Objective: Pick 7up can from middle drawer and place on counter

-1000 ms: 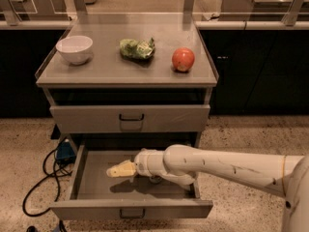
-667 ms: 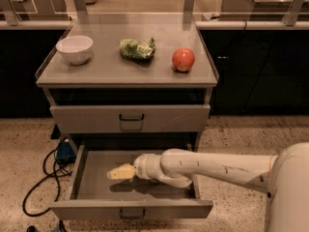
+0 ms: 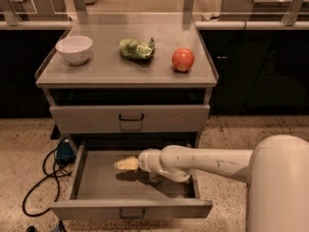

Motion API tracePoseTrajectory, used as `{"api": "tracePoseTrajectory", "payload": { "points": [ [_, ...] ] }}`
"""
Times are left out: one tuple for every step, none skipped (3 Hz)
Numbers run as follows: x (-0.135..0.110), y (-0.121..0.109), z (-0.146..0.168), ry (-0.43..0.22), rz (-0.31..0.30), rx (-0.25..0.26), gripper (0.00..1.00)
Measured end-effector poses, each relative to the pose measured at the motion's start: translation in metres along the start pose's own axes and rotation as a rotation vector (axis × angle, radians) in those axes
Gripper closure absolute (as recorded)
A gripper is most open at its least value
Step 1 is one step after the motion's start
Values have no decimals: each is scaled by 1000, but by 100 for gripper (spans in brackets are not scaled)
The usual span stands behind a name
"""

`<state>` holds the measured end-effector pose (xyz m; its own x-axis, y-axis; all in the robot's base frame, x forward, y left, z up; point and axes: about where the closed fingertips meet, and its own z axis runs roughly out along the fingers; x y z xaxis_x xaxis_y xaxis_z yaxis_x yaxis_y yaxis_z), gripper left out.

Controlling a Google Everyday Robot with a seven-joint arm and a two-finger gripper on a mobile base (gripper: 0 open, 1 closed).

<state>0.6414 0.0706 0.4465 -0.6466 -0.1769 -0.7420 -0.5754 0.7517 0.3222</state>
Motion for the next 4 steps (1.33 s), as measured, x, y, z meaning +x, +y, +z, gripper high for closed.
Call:
{"api": "tracePoseTrajectory", "payload": {
  "points": [
    [5, 17, 1, 45, 27, -89, 0],
    [1, 19, -5, 37, 17, -73, 0],
    [-13, 31, -32, 3, -24, -4, 0],
    [-46, 70, -99, -87, -2, 93, 0]
  ]
}}
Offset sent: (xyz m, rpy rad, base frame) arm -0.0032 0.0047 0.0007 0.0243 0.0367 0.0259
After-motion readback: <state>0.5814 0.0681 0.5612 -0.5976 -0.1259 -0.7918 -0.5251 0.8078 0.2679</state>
